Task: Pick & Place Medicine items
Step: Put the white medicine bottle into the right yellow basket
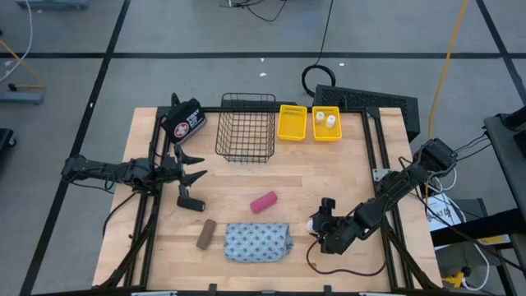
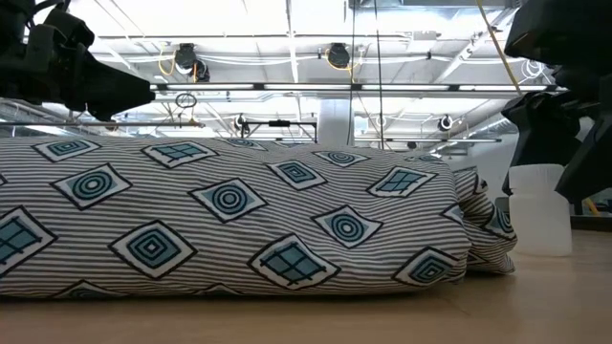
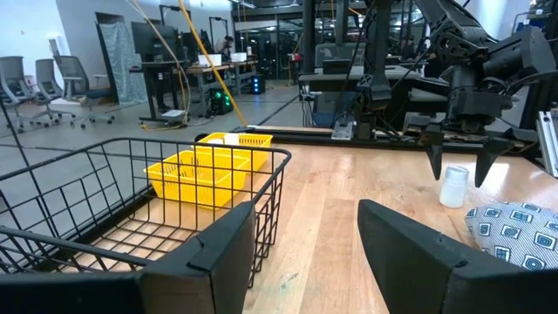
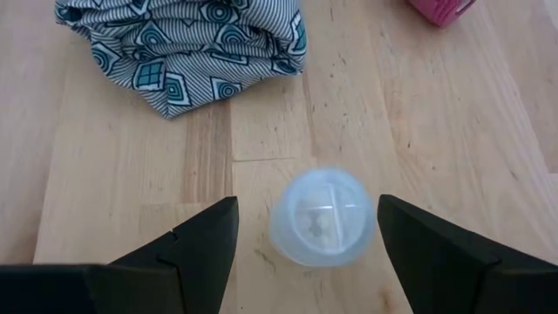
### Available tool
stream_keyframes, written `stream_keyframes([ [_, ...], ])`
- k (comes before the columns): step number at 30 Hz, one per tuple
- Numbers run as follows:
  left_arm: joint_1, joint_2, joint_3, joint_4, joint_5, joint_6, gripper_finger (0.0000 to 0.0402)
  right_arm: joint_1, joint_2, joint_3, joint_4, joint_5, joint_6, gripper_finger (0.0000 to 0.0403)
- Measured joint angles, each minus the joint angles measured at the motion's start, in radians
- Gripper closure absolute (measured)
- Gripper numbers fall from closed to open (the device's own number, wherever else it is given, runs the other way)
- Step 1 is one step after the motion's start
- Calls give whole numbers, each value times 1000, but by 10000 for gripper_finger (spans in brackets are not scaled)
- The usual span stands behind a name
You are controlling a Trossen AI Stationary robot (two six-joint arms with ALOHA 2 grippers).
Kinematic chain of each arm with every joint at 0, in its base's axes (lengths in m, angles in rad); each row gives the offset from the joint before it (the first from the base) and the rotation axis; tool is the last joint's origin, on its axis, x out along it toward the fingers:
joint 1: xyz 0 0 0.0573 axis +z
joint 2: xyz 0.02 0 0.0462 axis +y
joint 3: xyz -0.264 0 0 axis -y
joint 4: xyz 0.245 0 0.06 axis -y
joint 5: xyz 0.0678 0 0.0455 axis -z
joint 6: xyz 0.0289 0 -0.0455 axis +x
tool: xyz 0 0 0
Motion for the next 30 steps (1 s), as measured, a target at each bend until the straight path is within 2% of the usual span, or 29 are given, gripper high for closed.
stream_keyframes([
  [12,0,0,0,0,0,0,188,0,0,0,0,1,10,144],
  [23,0,0,0,0,0,0,188,0,0,0,0,1,21,199],
  [30,0,0,0,0,0,0,188,0,0,0,0,1,37,217],
])
